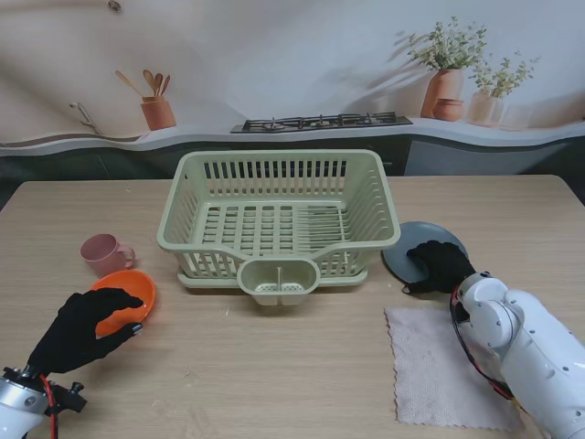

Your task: Clear dishes and wipe the table

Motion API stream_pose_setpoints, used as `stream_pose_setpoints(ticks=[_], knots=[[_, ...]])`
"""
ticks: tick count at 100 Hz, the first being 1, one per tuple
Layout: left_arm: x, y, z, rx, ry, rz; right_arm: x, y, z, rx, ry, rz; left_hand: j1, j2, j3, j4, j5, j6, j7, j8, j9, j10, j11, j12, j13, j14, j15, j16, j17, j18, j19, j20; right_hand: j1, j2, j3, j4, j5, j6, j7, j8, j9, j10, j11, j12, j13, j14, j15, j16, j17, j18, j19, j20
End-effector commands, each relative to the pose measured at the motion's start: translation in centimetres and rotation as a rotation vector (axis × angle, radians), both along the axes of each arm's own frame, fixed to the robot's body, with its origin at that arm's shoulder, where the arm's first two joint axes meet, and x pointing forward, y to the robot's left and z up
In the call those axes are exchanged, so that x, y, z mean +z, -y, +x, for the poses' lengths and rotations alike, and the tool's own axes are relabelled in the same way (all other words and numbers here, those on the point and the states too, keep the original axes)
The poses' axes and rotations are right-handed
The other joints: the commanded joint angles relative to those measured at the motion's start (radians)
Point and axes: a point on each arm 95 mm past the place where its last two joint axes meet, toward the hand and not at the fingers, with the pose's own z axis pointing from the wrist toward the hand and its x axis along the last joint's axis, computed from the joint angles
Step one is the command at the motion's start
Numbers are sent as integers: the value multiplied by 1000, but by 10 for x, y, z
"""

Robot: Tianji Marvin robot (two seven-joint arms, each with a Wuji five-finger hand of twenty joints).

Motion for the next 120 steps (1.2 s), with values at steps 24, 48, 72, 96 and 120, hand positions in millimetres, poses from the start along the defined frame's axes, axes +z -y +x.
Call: stream_pose_setpoints(ticks=[24,48,72,96,120], knots=[[-1,2,1,3,-12,-1,-25,1,-26,-22,-95,-26,-26,-13,22,-9,14,-15,-7,9,7,-33,-3,-18,3,-20,-4,7,-17,-5,-18,-15,42,-26,189,27,39,21,86,35,-30,-15,16,1,-24,-34,-3,6,-11,6,-1,25],[-2,2,1,1,-14,0,-33,2,-39,-43,-127,-27,-26,-12,20,-9,13,-16,-8,9,7,-32,-3,-18,1,-20,-4,7,-18,-4,-18,-15,185,13,301,8,53,20,152,43,-26,-14,83,9,-11,-29,48,3,-21,19,34,74],[-2,2,1,1,-14,0,-41,-1,-41,-55,-139,-16,-25,-9,20,-9,12,-16,-8,9,7,-33,-4,-19,2,-20,-4,7,-18,-4,-18,-15,438,149,348,14,84,9,268,22,24,-16,146,24,14,-22,167,-6,27,35,52,67],[-2,2,1,3,-14,1,-31,-2,-37,-45,-68,41,-26,-8,17,-9,13,-15,-8,9,7,-33,-4,-19,1,-19,-5,7,-18,-4,-19,-16,536,266,373,5,174,22,302,-13,109,20,153,30,78,24,206,-1,124,114,81,11],[-2,2,2,2,-15,0,-9,-1,-29,10,55,67,-29,-9,13,-9,12,-16,-8,9,7,-35,-4,-19,0,-19,-5,7,-19,-5,-18,-15,577,276,374,3,242,50,290,-35,176,78,155,38,149,97,223,9,184,221,260,-196]])
